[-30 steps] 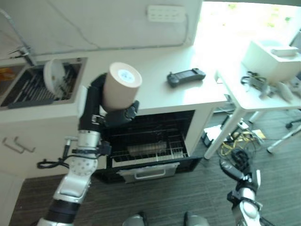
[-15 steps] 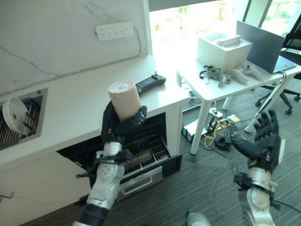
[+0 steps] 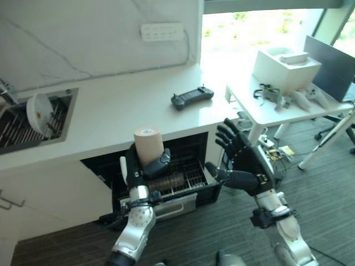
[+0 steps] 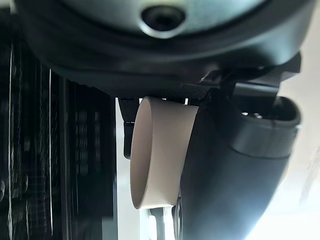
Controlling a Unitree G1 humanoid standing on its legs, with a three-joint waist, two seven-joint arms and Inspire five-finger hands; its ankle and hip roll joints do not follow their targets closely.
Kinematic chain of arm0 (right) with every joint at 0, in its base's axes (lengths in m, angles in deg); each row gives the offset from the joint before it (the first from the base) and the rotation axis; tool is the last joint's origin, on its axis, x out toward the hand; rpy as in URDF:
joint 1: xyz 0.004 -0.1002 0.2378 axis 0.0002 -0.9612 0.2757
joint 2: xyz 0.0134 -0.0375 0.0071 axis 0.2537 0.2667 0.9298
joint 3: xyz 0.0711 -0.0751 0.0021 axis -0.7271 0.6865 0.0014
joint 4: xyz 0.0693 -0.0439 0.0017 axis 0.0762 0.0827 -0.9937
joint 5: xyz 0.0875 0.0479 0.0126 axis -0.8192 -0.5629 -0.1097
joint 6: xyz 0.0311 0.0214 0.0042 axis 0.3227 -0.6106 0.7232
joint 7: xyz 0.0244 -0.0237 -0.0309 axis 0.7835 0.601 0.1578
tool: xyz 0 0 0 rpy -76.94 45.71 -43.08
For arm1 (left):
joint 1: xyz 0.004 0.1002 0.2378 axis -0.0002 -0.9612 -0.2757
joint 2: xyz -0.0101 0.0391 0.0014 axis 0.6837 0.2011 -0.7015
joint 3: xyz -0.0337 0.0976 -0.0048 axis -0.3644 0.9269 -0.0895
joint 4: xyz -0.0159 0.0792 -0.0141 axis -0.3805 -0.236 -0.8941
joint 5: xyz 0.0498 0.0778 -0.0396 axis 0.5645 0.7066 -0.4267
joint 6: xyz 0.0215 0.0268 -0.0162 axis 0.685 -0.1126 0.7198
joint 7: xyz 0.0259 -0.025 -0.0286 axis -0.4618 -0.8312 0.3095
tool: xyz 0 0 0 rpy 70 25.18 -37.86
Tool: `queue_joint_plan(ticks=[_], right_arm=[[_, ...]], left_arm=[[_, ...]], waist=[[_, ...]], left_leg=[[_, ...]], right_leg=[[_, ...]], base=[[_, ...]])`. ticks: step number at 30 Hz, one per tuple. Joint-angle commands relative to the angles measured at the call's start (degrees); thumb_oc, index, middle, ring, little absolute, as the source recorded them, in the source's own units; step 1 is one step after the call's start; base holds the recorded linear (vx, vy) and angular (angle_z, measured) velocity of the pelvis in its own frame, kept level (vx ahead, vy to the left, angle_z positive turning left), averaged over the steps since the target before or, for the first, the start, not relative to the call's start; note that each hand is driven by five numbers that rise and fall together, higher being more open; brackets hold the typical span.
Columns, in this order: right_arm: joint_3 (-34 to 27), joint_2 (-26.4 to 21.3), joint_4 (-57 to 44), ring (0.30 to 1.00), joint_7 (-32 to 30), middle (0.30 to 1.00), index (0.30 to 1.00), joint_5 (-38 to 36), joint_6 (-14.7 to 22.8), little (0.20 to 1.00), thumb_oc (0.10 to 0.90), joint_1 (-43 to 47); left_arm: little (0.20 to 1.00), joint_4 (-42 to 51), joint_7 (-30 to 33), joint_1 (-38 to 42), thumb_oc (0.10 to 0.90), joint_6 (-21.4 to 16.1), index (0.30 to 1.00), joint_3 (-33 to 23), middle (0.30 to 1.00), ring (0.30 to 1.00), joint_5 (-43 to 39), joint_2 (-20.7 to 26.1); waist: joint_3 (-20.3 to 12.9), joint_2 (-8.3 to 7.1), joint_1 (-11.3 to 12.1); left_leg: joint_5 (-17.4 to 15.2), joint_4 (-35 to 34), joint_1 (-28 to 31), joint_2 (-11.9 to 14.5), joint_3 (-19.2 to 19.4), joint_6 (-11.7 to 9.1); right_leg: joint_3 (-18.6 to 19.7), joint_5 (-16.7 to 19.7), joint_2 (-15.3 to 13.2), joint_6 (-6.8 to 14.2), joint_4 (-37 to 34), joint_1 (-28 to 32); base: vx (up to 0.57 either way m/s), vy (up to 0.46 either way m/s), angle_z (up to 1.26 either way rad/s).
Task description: Place the dishes in the dishwasher.
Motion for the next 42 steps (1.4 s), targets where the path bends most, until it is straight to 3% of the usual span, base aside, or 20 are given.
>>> queue_joint_plan(ticks=[1, 6, 11, 18, 22, 36, 42], right_arm=[[-1.69, 0.78, -4.50, 0.900, -2.29, 0.900, 0.900, -3.25, 1.17, 0.900, 0.800, 6.96], [1.23, 2.05, -1.30, 0.900, -2.13, 0.900, 0.900, -8.47, -4.03, 0.900, 0.800, 8.64], [3.46, 3.11, 0.43, 0.900, -1.35, 0.900, 0.900, -10.04, -4.36, 0.900, 0.800, 9.79], [6.23, 5.09, 2.46, 0.900, -2.50, 0.900, 0.900, -12.57, -6.88, 0.900, 0.800, 13.88], [7.10, 6.21, 3.10, 0.900, -3.45, 0.900, 0.900, -12.48, -7.95, 0.900, 0.800, 16.88], [8.38, 8.93, 5.56, 0.900, -6.39, 0.900, 0.900, -18.42, -16.92, 0.900, 0.800, 29.64], [10.09, 10.72, 8.54, 0.900, -7.50, 0.900, 0.900, -18.65, -18.59, 0.900, 0.800, 32.81]], left_arm=[[0.300, 3.07, 4.57, 6.02, 0.400, -6.89, 0.300, 1.67, 0.300, 0.300, 12.50, 3.51], [0.300, 0.26, 10.48, 5.81, 0.400, -7.58, 0.300, 2.72, 0.300, 0.300, 21.20, 5.08], [0.300, -1.52, 14.39, 5.47, 0.400, -10.20, 0.300, 3.93, 0.300, 0.300, 26.22, 5.72], [0.300, -2.73, 16.21, 5.63, 0.400, -13.07, 0.300, 6.17, 0.300, 0.300, 28.28, 4.51], [0.300, -3.16, 16.13, 6.47, 0.400, -13.27, 0.300, 7.25, 0.300, 0.300, 28.11, 4.30], [0.300, -4.86, 14.48, 9.42, 0.400, -13.84, 0.300, 10.66, 0.300, 0.300, 27.32, 3.42], [0.300, -6.01, 14.70, 10.55, 0.400, -15.29, 0.300, 12.03, 0.300, 0.300, 27.03, 2.83]], waist=[[-1.76, -0.35, -0.03], [-2.12, -0.40, 1.20], [-2.25, -0.52, 2.22], [-2.68, -0.72, 3.64], [-2.75, -0.79, 4.24], [-3.23, -1.32, 6.81], [-3.24, -1.49, 7.80]], left_leg=[[-12.46, 3.55, 0.89, -0.01, -3.91, 2.52], [-12.36, 3.55, 0.64, -0.33, -4.92, 2.35], [-12.42, 3.55, 0.53, -0.63, -5.57, 2.41], [-12.52, 3.55, 0.34, -0.89, -6.00, 2.47], [-12.49, 3.55, 0.29, -1.01, -6.20, 2.52], [-12.35, 3.55, -0.15, -1.32, -7.32, 2.30], [-12.13, 3.55, -0.53, -1.46, -7.93, 2.16]], right_leg=[[-4.02, -11.08, -0.33, 0.59, 3.11, 2.32], [-4.46, -11.26, -0.36, 0.45, 3.11, 2.77], [-5.16, -11.33, -0.55, 0.41, 3.11, 3.16], [-5.97, -11.33, -0.96, 0.48, 3.11, 3.35], [-6.19, -11.37, -1.02, 0.36, 3.11, 3.42], [-7.29, -11.41, -1.27, 0.14, 3.11, 3.62], [-7.85, -11.39, -1.41, 0.04, 3.11, 3.59]], base=[[0.02, -0.019, 0.10], [0.02, -0.011, 0.15], [0.01, -0.008, 0.06], [0.00, -0.007, 0.06], [-0.02, -0.006, 0.09], [-0.01, -0.004, 0.05], [0.00, 0.001, 0.02]])
